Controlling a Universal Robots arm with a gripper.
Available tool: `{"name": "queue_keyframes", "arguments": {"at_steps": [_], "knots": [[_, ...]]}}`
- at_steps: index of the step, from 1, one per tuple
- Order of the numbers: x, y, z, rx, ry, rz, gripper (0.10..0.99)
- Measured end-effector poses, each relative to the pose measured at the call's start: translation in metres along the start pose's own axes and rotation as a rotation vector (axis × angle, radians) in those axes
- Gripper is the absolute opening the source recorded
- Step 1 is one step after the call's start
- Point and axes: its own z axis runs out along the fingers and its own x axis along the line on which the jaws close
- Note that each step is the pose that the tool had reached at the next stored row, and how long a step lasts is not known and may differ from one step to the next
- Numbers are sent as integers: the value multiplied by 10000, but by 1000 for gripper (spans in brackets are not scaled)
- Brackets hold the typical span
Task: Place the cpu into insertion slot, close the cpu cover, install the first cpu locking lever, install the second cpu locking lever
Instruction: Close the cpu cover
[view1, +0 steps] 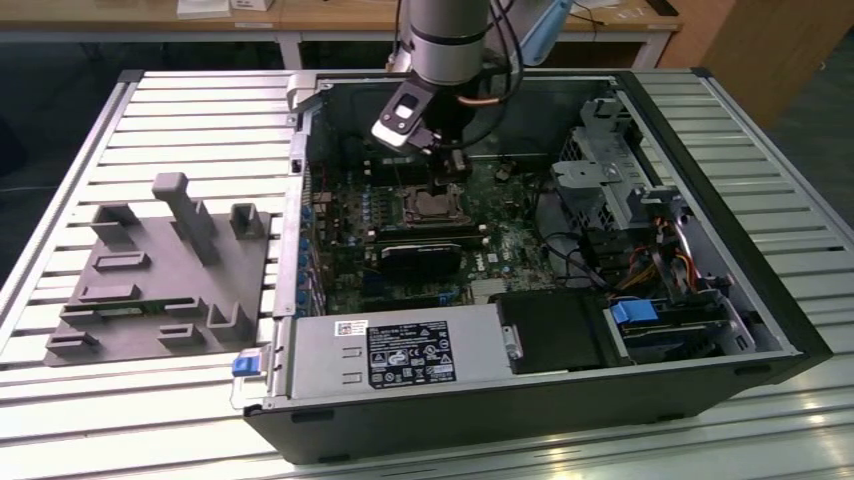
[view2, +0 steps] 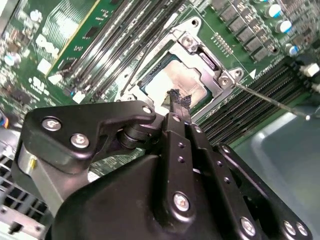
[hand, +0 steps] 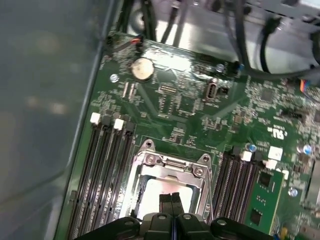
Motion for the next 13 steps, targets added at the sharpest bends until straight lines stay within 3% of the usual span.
{"name": "queue_keyframes", "arguments": {"at_steps": [13], "knots": [[0, 0, 9, -105, 31, -2368, 102]]}}
